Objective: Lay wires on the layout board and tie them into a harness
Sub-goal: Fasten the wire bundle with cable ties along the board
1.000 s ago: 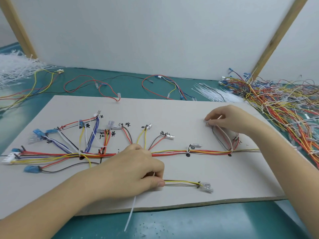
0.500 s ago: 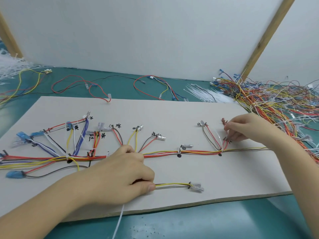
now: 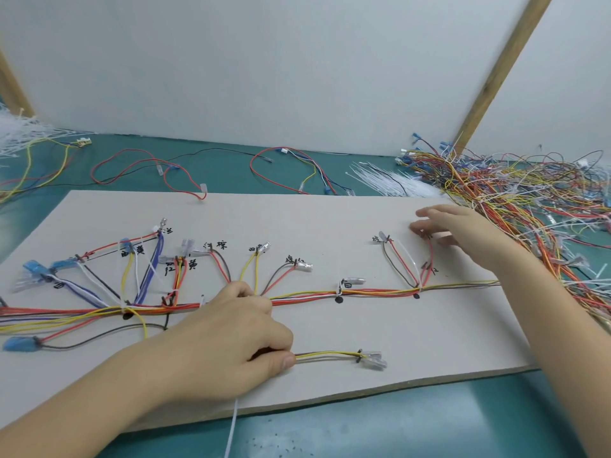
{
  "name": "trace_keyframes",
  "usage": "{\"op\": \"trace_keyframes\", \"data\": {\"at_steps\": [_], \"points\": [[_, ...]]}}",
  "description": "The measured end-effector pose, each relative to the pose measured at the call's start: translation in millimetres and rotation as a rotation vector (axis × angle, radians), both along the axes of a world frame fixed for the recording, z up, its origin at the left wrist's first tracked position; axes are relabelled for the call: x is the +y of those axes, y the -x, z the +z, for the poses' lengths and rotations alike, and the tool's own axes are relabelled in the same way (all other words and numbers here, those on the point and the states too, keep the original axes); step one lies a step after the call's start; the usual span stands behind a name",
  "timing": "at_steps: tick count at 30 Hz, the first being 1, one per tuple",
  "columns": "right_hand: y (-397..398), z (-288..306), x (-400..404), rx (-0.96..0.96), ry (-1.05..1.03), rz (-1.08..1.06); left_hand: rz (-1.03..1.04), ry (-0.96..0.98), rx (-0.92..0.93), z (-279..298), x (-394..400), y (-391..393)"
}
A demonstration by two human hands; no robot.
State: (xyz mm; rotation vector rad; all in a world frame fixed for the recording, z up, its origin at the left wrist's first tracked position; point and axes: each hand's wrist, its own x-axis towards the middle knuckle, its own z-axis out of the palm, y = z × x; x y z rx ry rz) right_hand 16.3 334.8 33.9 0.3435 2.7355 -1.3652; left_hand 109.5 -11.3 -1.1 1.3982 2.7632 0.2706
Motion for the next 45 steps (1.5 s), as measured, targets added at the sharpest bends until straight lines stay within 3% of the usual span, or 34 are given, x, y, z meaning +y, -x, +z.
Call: {"op": "trace_keyframes", "data": {"at_steps": [6, 12, 20, 24, 29, 33, 35, 38, 41, 45], "points": [[-19.0, 7.9, 31.8, -0.024, 0.114, 0.097, -0.006, 0.014, 0.016, -0.1, 0.1, -0.1], [-50.0, 17.4, 83.3, -0.083, -0.070, -0.029, 0.014, 0.007, 0.001, 0.1, 0.0, 0.3], [-65.7, 15.9, 92.9, -0.157, -0.067, -0.083, -0.004, 0.013, -0.067, 7.0, -2.6, 1.2], [-71.7, 11.8, 93.7, -0.125, -0.153, -0.051, 0.033, -0.215, -0.215, 25.1, -11.2, -0.3], [-82.6, 5.0, 93.4, -0.217, -0.508, 0.005, 0.175, -0.483, 0.016, 35.6, -39.1, -12.3], [-91.0, 0.1, 56.2, -0.194, -0.692, 0.071, 0.286, -0.388, 0.184, 23.8, -58.7, -30.9], [-101.2, 4.3, 13.2, 0.030, -0.720, 0.182, 0.306, -0.283, 0.210, 16.0, -61.1, -36.6], [-127.8, 14.7, -70.2, 0.309, -0.533, 0.468, 0.321, -0.227, 0.182, 9.2, -64.0, -40.5], [-144.9, 13.7, -130.4, 0.350, -0.396, 0.683, 0.341, -0.316, 0.130, 12.6, -70.4, -44.0], [-139.0, 9.3, -182.4, 0.350, -0.351, 0.713, 0.514, -0.526, 0.013, 27.0, -81.9, -32.7]]}}
